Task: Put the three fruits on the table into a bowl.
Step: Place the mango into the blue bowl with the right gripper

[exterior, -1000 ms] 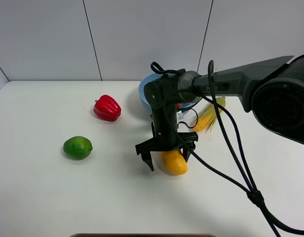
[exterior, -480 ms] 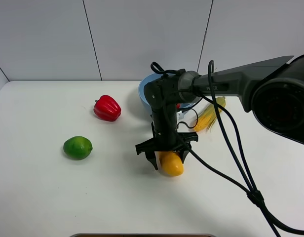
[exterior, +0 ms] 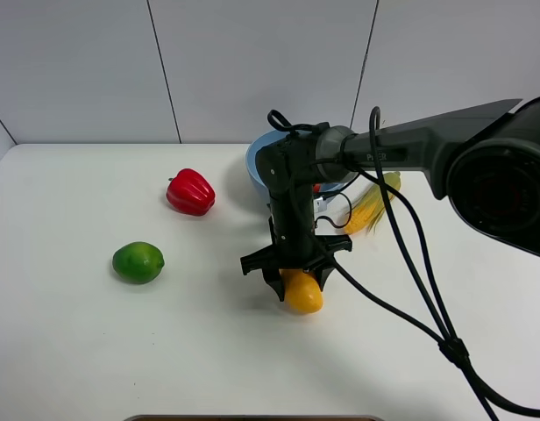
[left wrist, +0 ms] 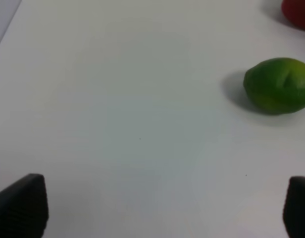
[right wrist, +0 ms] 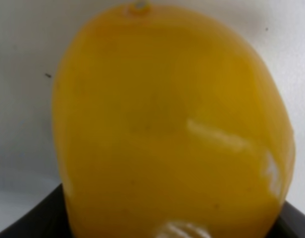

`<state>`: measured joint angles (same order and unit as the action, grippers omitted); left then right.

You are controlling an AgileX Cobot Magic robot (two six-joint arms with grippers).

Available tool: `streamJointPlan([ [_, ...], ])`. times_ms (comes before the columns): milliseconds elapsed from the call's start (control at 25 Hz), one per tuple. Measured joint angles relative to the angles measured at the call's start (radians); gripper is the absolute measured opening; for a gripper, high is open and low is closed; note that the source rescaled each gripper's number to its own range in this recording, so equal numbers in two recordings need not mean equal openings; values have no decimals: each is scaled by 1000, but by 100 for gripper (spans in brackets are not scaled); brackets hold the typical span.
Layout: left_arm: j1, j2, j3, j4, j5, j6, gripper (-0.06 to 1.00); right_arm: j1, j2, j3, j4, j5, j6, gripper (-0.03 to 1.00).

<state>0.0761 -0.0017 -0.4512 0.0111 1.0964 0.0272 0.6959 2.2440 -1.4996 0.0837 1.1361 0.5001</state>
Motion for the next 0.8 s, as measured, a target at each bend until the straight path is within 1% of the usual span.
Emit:
streamJointPlan([
  [800,0,0,0,0,0,0,79,0,0,0,-11,-1,0,0],
])
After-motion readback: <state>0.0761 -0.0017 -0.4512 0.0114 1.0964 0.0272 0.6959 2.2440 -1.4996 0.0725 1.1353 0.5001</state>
